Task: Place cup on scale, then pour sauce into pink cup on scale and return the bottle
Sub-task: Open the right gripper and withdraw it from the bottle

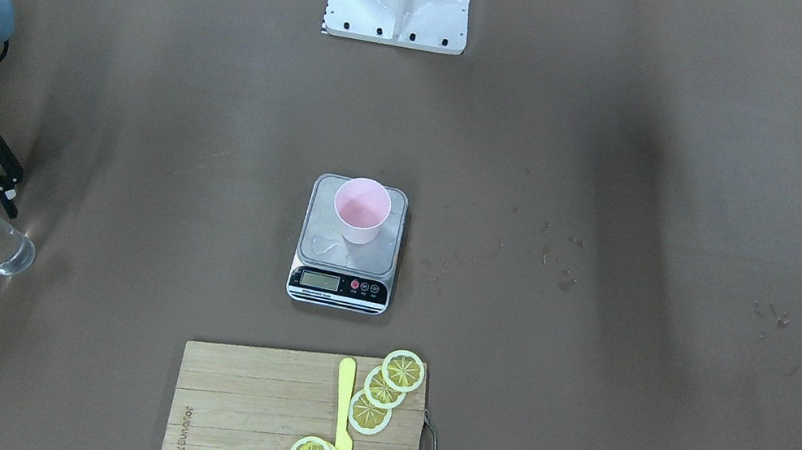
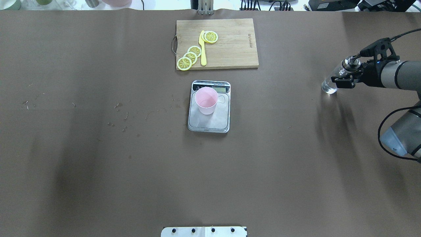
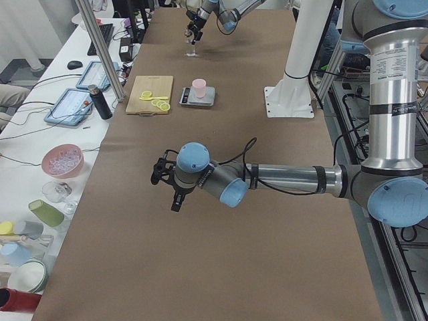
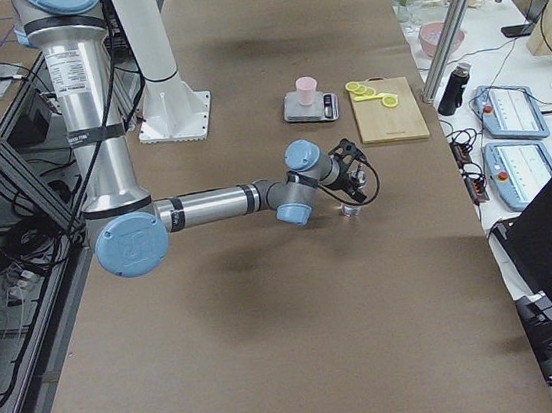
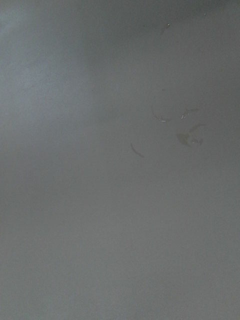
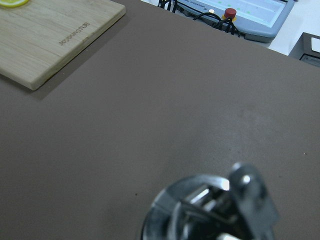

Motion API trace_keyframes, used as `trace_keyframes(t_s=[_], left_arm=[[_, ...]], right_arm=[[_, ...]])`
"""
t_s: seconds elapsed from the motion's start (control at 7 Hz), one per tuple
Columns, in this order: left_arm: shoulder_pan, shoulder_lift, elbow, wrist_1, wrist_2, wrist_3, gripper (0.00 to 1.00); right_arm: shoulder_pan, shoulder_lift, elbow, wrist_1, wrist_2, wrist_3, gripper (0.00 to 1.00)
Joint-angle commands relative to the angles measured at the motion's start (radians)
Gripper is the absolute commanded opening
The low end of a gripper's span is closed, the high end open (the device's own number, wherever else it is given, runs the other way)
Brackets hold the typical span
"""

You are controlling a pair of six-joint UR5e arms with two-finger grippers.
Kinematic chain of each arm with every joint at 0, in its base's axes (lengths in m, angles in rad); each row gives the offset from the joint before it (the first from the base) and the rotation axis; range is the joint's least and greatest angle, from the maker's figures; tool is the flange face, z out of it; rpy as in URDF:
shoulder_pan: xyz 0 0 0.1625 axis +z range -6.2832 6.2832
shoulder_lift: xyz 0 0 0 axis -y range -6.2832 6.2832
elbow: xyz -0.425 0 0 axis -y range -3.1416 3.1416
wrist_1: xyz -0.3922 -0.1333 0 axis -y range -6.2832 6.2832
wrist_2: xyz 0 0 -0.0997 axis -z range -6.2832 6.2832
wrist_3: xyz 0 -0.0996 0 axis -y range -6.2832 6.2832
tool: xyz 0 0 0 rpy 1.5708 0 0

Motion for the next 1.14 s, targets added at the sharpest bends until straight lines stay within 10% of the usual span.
trace_keyframes(t_s=[0.0,1.0], left_arm=[[-0.001,0.0,0.0,0.0,0.0,0.0,0.97],[-0.004,0.003,-0.005,0.0,0.0,0.002,0.97]], right_arm=[[0.0,-0.024,0.003,0.02,-0.001,0.003,1.0],[0.054,-0.345,0.203,0.075,0.1,0.034,1.0]])
